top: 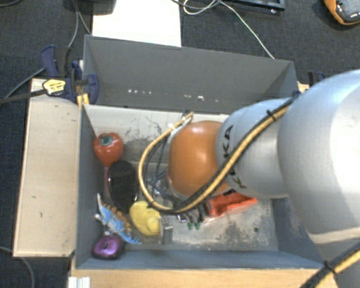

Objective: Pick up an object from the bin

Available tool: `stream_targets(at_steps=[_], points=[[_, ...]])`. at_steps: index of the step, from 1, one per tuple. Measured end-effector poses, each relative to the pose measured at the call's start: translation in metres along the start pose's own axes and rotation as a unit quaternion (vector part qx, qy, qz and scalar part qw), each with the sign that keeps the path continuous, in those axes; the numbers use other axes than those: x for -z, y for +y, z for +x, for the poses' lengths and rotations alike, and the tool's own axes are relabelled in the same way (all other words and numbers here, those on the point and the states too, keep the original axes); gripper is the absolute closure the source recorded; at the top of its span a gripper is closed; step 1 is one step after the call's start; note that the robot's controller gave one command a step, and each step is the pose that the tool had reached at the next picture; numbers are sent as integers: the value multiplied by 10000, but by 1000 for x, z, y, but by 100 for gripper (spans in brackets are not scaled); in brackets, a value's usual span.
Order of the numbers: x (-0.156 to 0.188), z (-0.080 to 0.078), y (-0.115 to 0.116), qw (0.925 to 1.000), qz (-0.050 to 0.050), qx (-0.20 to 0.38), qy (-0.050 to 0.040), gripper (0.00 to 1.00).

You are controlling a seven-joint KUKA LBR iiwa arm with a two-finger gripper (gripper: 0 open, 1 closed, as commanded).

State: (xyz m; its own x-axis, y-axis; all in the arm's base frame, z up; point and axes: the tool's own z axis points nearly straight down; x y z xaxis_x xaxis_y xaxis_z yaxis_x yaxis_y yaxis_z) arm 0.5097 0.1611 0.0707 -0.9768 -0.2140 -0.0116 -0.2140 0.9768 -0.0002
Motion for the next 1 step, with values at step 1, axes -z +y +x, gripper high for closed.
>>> stream_targets(at_steps=[1], points=[[0, 18, -6, 9913, 1, -1316, 7, 0]])
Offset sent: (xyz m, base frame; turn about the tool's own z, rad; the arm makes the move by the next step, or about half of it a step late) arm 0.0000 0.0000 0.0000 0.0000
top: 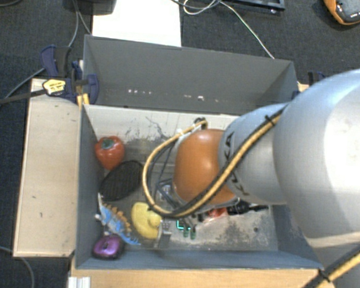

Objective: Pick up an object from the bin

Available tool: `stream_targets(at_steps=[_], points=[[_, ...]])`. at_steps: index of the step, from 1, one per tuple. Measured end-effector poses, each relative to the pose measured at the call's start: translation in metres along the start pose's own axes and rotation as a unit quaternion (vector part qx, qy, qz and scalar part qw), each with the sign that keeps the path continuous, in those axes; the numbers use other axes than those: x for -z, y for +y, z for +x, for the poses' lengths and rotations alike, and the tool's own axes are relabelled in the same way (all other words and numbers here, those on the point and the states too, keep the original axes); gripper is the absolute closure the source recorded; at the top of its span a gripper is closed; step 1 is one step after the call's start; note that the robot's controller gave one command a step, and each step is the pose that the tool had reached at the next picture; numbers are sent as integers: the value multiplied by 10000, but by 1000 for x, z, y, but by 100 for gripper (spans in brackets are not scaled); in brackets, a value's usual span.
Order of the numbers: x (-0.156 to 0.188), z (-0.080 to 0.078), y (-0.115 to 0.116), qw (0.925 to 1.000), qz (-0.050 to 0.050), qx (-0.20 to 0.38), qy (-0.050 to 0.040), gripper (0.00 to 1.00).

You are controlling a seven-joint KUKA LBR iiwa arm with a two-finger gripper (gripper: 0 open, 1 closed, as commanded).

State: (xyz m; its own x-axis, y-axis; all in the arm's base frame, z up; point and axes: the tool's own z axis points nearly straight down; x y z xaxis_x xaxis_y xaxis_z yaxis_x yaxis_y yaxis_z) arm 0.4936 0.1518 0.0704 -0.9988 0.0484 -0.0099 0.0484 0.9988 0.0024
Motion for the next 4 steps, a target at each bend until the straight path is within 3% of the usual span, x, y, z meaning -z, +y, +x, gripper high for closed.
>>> stream_targets(at_steps=[1, 2, 3, 4], points=[[0, 7, -24, 9979, 9, -641, -2, 0], [0, -10, 18, 9996, -8, 280, -18, 0], [3, 12, 29, 9994, 4, -343, -41, 0], [3, 11, 29, 9994, 3, -353, -41, 0]])
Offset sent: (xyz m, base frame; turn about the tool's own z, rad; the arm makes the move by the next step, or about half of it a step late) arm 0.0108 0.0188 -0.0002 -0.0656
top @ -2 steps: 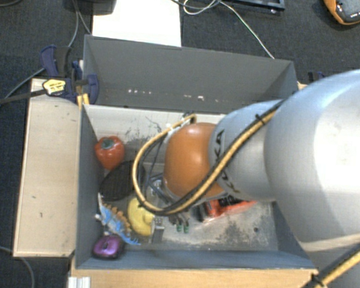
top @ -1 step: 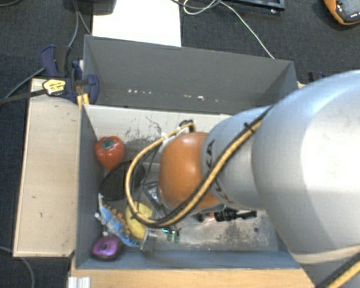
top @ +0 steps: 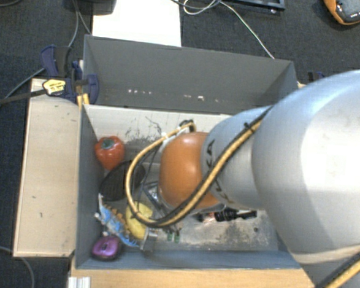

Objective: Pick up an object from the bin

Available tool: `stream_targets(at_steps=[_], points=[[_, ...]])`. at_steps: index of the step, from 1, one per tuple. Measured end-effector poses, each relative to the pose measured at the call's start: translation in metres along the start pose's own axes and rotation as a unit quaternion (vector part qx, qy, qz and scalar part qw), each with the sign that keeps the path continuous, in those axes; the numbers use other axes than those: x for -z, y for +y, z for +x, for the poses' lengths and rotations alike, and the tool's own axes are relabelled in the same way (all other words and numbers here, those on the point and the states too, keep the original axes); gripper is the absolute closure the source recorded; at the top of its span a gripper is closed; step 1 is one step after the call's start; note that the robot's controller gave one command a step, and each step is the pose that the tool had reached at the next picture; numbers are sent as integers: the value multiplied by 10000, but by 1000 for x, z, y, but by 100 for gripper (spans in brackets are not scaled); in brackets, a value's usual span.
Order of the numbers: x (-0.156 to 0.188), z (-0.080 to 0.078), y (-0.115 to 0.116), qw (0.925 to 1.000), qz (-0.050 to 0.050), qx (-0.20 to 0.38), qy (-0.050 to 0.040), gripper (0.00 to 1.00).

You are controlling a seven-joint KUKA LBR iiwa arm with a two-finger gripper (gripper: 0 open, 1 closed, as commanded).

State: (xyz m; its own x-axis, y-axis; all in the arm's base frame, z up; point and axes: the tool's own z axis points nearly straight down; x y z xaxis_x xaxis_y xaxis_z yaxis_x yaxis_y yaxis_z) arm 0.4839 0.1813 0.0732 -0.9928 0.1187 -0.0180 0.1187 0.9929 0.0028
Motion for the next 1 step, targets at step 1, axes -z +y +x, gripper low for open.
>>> stream_targets(at_steps=[1], points=[[-3, -6, 3, 9999, 4, -155, -7, 0]])
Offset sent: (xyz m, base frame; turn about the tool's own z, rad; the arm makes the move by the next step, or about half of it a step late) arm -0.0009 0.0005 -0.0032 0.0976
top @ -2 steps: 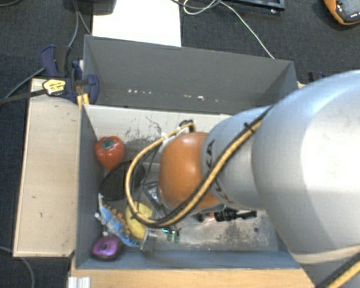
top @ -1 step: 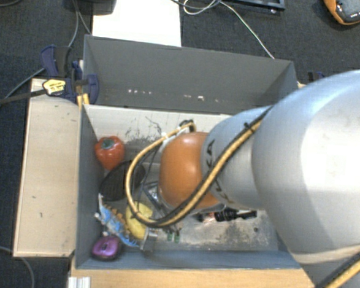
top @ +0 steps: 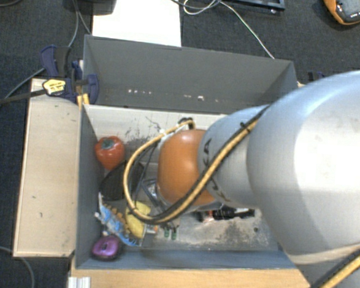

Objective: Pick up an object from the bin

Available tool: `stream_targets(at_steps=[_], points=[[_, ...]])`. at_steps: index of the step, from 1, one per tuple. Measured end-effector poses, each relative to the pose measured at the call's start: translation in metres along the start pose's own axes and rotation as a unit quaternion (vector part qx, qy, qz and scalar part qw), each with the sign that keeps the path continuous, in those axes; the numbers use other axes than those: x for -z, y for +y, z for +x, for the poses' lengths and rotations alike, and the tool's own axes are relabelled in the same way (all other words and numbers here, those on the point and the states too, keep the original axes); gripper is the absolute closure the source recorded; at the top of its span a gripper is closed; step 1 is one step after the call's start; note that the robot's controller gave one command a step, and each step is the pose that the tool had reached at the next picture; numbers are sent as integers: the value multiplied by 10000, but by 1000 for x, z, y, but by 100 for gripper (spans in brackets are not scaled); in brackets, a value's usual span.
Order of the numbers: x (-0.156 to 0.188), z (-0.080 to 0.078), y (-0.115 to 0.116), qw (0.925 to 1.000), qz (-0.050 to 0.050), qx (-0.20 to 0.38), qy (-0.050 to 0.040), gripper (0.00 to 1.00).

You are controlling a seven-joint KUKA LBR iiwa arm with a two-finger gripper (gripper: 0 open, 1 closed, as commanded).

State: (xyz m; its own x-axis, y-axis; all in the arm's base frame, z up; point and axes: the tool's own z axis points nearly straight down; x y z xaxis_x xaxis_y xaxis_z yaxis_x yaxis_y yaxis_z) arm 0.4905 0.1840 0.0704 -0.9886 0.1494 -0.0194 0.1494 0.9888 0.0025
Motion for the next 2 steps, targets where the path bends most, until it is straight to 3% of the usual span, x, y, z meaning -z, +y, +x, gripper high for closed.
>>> stream_targets(at_steps=[1, 2], points=[[0, 0, 0, 10000, -2, -37, -1, 0], [79, -60, -40, 9966, -2, 830, -13, 100]])
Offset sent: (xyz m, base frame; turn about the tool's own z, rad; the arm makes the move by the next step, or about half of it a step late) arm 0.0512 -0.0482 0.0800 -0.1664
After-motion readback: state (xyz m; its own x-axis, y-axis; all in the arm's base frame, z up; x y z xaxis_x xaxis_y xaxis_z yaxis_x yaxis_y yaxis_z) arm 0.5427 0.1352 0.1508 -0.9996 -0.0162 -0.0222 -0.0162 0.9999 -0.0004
